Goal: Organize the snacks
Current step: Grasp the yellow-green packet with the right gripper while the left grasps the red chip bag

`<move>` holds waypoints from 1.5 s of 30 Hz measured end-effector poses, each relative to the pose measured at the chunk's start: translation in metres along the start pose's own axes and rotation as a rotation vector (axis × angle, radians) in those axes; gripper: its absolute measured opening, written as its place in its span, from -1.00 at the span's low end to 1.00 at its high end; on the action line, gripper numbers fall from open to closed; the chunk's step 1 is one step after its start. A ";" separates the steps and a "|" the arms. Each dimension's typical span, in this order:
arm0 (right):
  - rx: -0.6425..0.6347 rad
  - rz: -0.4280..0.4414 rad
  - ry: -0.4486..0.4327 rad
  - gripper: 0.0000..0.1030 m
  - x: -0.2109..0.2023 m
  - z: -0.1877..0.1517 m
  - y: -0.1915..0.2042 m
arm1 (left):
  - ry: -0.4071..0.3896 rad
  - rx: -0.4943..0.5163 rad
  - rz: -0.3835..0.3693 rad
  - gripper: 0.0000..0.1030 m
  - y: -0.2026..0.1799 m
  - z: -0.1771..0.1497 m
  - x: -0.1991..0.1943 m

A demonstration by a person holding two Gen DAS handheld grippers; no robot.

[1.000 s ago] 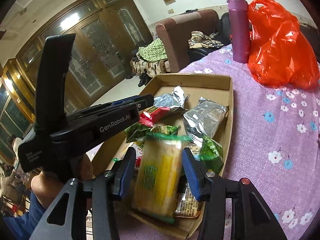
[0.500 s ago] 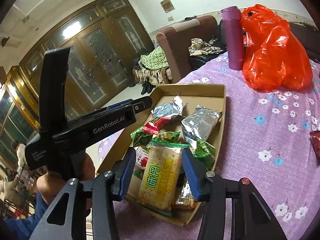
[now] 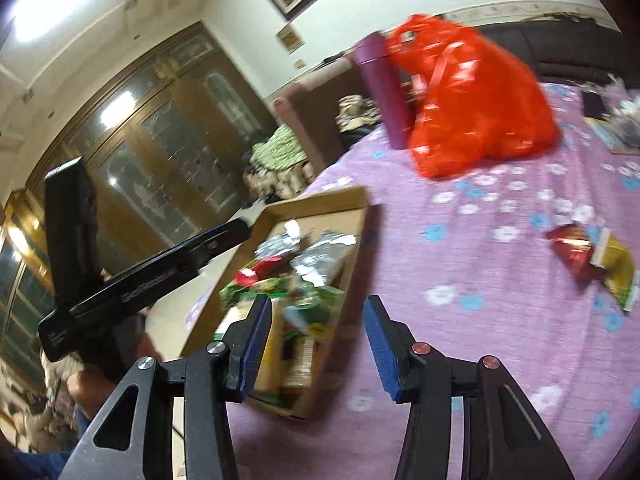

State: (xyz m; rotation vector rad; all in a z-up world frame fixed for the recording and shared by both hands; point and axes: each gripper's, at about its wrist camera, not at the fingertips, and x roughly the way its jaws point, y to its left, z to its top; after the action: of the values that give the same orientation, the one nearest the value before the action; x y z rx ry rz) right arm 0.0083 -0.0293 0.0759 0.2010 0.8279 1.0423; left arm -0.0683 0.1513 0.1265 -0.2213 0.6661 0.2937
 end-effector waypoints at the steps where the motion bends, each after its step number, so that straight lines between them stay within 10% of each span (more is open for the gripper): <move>1: 0.025 -0.013 -0.013 0.02 -0.008 0.002 -0.013 | 0.004 0.007 -0.010 -0.27 -0.006 0.000 0.001; 20: 0.371 -0.336 -0.079 0.00 -0.043 0.034 -0.207 | 0.165 0.150 -0.233 -0.27 -0.129 -0.032 0.052; 31: 0.305 -0.285 0.030 0.06 -0.025 0.022 -0.192 | 0.188 0.123 -0.240 -0.27 -0.119 -0.035 0.063; 37: 0.165 -0.414 0.072 0.22 -0.009 0.016 -0.170 | 0.184 0.126 -0.236 -0.27 -0.119 -0.034 0.060; 40: 0.164 -0.430 0.106 -0.25 -0.005 0.014 -0.172 | 0.185 0.125 -0.235 -0.27 -0.120 -0.033 0.060; 45: 0.191 -0.448 0.087 -0.42 -0.012 0.010 -0.173 | 0.202 0.113 -0.245 -0.27 -0.126 -0.028 0.065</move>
State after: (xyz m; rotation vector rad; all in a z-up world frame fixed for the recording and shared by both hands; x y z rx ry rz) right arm 0.1308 -0.1265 -0.0002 0.1240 0.9971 0.5549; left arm 0.0068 0.0375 0.0769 -0.2233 0.8437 -0.0018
